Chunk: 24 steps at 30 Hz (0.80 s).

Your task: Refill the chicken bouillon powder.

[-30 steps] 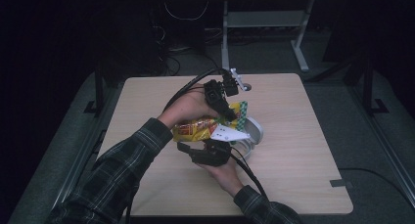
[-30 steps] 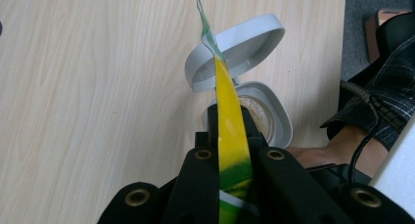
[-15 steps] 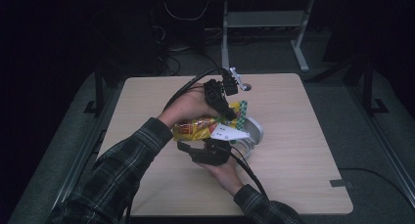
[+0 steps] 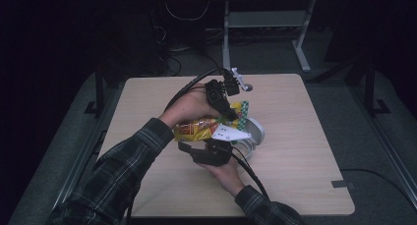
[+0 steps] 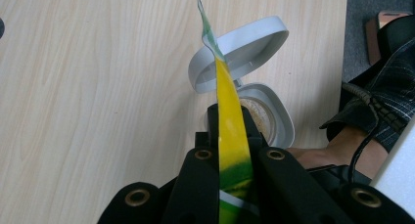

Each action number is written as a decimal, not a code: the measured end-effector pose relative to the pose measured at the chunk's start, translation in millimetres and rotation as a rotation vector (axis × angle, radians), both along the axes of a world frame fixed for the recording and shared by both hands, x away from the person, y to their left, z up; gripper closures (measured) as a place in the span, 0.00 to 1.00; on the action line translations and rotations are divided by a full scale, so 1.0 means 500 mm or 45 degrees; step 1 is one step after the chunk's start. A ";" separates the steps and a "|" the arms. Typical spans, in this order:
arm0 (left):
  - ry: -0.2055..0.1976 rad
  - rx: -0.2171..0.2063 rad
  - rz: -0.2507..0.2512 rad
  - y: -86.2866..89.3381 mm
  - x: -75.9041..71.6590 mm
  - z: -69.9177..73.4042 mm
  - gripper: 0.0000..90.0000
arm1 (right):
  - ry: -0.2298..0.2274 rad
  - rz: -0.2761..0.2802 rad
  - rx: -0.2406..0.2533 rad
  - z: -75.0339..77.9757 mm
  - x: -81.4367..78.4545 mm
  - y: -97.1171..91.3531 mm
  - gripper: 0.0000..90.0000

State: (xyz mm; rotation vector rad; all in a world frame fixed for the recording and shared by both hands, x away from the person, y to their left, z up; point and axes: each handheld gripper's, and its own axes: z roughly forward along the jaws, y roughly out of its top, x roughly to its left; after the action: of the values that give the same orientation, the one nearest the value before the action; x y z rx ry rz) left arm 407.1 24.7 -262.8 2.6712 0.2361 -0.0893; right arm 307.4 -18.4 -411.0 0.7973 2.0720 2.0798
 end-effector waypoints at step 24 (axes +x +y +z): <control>-0.006 0.033 -0.002 -0.015 -0.002 0.005 1.00 | 0.003 -0.006 0.038 0.003 0.000 -0.005 0.49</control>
State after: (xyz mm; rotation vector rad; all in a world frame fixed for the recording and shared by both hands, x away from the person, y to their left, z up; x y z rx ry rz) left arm 406.2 17.4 -260.3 2.6971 0.2357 -0.0808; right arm 307.2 -20.8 -409.7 0.8085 2.0429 2.1136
